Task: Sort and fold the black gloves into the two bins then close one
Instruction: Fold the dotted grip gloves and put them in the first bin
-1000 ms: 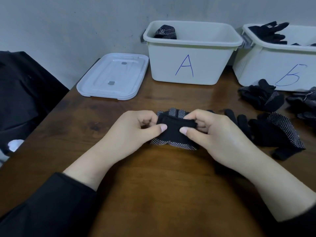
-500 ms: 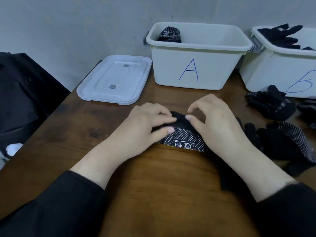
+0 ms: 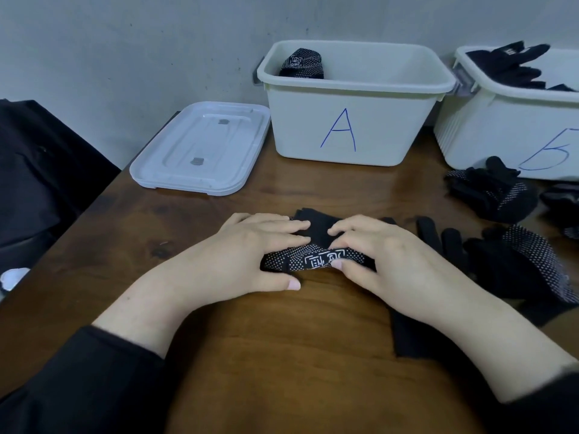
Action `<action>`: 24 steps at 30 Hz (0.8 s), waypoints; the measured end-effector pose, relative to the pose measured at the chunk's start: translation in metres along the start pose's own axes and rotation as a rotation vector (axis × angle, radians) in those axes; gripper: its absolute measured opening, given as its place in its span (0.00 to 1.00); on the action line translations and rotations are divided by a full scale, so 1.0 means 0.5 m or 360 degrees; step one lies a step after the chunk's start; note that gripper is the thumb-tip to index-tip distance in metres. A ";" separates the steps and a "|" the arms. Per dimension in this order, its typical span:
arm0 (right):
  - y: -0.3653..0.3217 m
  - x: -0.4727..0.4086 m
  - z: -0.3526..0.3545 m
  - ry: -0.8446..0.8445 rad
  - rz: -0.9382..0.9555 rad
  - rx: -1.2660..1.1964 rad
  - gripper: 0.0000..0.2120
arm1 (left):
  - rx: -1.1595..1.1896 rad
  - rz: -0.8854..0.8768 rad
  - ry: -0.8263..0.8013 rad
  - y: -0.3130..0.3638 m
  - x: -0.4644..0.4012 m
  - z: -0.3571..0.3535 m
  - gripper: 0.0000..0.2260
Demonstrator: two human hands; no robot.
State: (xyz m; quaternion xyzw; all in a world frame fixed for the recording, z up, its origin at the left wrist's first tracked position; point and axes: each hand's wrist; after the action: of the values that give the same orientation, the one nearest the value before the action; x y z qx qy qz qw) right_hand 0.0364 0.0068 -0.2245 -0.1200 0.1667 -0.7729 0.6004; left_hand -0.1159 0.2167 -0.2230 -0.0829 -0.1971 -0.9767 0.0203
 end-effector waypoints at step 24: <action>-0.009 -0.160 0.107 -0.0638 -0.0484 -0.0079 0.11 | 0.0590 0.0330 0.0448 -0.003 -0.074 -0.003 0.13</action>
State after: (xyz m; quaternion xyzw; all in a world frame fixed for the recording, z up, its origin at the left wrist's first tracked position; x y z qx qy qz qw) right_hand 0.0732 0.0792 -0.1723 -0.3094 0.0433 -0.8107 0.4951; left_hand -0.0795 0.2179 -0.2313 0.0395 -0.3583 -0.9185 0.1623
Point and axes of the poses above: each hand's wrist, its own x-axis away from the middle knuckle, its own z-axis out of the back of the hand, y = z × x, and after that the axes turned 9 degrees about -y, right-handed
